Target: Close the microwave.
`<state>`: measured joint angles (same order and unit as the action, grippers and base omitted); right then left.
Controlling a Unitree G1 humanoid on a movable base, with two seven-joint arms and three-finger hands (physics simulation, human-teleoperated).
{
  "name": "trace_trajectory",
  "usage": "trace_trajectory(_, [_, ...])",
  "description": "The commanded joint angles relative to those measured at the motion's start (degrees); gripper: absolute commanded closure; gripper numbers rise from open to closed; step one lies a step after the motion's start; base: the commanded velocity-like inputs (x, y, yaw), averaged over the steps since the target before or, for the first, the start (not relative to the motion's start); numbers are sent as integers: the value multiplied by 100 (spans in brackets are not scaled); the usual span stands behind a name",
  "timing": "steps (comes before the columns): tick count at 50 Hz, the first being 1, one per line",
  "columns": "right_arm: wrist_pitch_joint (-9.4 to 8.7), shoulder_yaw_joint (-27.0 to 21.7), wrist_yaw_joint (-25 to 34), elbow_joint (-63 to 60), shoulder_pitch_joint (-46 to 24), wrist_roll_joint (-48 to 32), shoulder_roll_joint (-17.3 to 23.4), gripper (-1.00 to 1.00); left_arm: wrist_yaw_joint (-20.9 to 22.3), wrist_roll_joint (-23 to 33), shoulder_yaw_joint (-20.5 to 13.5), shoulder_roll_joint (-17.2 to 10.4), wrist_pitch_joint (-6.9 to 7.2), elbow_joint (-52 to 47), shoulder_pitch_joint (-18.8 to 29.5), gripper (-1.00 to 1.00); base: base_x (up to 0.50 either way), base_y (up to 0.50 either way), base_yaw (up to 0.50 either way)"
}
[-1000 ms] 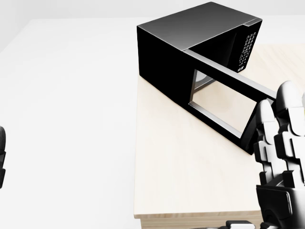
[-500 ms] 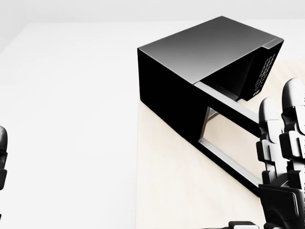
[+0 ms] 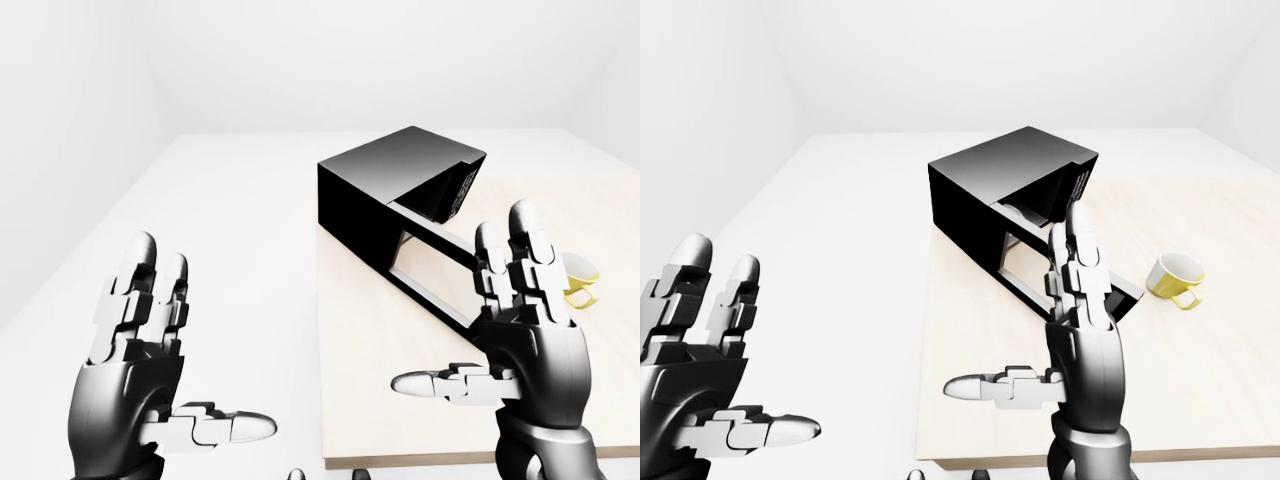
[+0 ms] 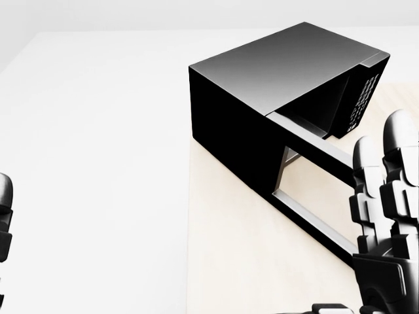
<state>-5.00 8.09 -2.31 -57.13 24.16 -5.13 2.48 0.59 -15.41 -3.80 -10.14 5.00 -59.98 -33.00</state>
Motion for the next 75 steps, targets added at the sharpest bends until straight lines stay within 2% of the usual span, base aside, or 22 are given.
trace_trajectory(1, [0,11,-33,137,-25,-23,0,-100,14,-2,11,-3,0,-1,-46,-100,0,0,0])
trace_trajectory(19, [0,-79,-175,2217,-807,-172,-133,-100,54,23,32,4,-5,-1,-100,-100,0,0,0])
trace_trajectory(20, [80,-96,-204,2419,-881,-202,-144,-100,57,31,32,10,0,-1,-89,-100,0,0,0])
trace_trajectory(22, [83,-111,-188,2565,-939,-186,-164,-100,64,26,27,16,0,-1,-88,-100,0,0,0])
trace_trajectory(23, [203,-118,-230,2862,-1037,-232,-180,-100,63,28,28,12,0,-1,-89,-100,0,0,0])
trace_trajectory(28, [334,-128,-228,3287,-1172,-225,-218,-100,56,20,29,7,0,-1,-78,-100,0,0,0])
trace_trajectory(35, [687,-177,-301,4196,-1472,-288,-275,-100,65,27,23,24,0,-1,-71,-100,0,0,0])
trace_trajectory(37, [699,-190,-291,4286,-1507,-280,-285,-100,73,36,29,30,0,-1,-77,-100,0,0,0])
trace_trajectory(38, [773,-213,-313,4455,-1571,-288,-291,-100,76,39,28,34,0,-1,-74,-100,0,0,0])
trace_trajectory(44, [956,-321,-332,5034,-1808,-255,-323,-100,98,49,22,65,0,-1,-55,-100,0,0,0])
trace_trajectory(50, [1000,-409,-336,5355,-1965,-218,-336,-100,171,96,-1,155,0,-1,-12,-100,0,0,0])
trace_trajectory(75, [1000,-577,-449,6240,-2421,-233,-338,-100,226,174,30,219,0,-1,-11,-100,0,0,0])
